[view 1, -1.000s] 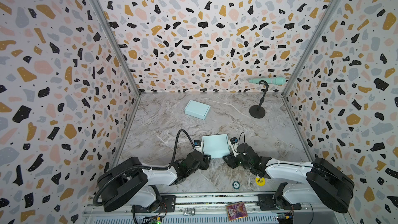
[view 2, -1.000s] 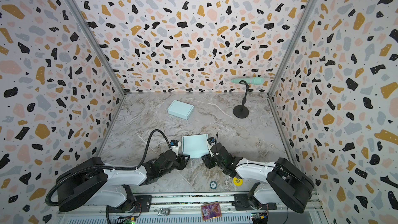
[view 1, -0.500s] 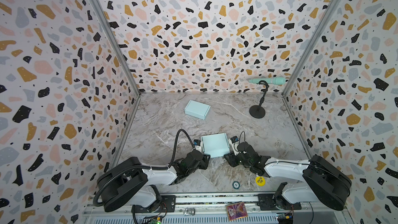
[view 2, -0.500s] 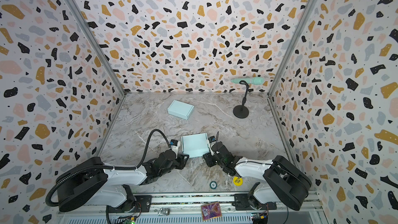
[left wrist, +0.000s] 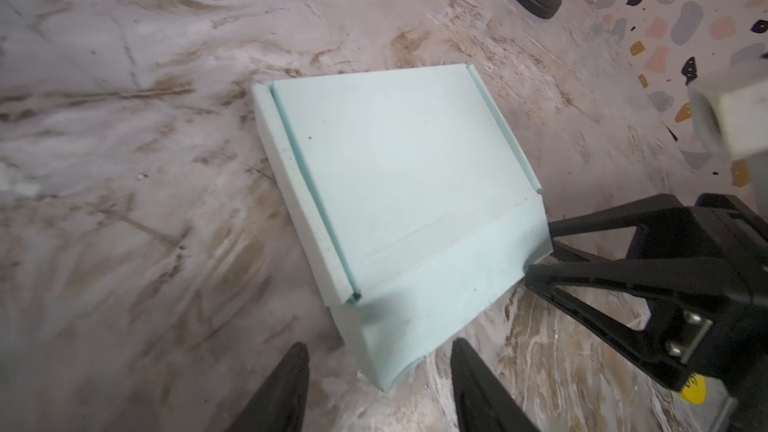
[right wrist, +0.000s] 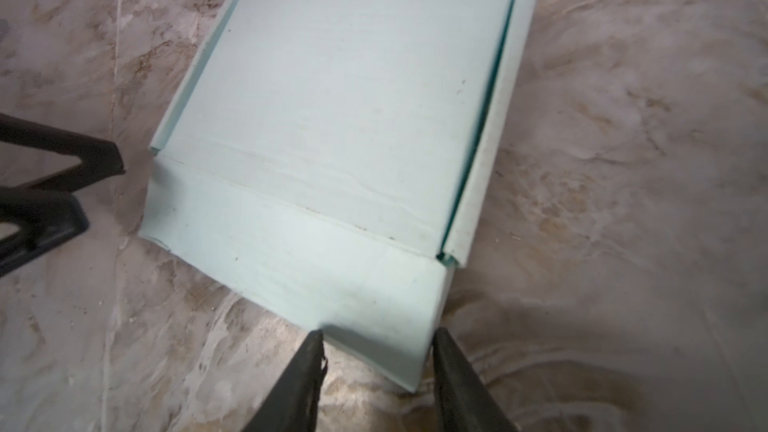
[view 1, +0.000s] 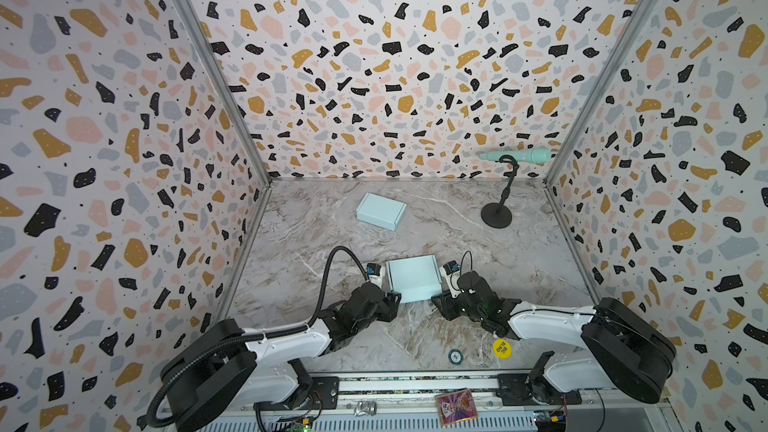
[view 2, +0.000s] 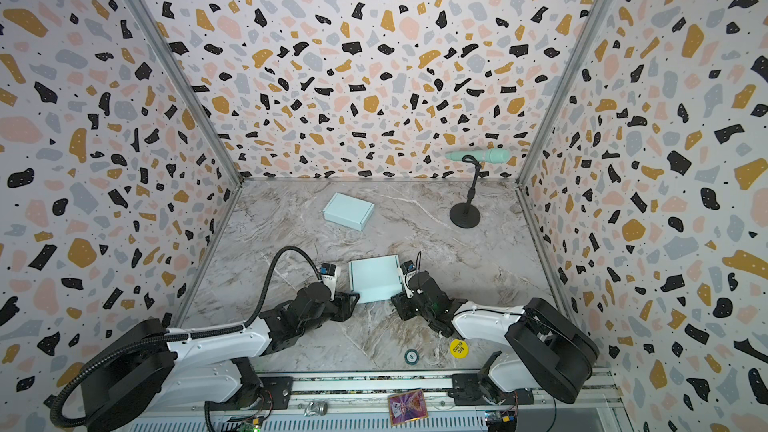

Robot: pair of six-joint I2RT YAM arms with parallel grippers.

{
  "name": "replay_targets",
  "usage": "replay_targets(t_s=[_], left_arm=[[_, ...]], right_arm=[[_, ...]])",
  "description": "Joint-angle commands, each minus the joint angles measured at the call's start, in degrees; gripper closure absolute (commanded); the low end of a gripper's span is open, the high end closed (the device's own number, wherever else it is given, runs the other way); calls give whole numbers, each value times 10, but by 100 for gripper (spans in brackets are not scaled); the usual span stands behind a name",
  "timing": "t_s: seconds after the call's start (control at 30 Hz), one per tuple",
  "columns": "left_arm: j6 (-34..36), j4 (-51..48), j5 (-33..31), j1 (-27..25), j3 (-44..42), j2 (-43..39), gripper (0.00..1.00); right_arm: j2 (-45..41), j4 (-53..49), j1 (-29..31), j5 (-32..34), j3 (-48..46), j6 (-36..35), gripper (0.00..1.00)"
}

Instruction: Fold the paper box

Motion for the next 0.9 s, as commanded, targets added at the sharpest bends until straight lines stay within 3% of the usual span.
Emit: replay_targets(t_s=[0.0,0.2,0.4,0.87], left_arm=[[51,-52,-20,31,52,11,39],[107,-42,11,95,148,138,35],[126,-26,13,106,184,236,35],[120,20,54,106,153,273,40]], right_arm=[[6,-2,-3,-4,19,-11,56],[20,5,-5,-7,25,-14,56],[40,18,-17,-16,32,-23,57],[133,61,-70,-22,79,-34,56]])
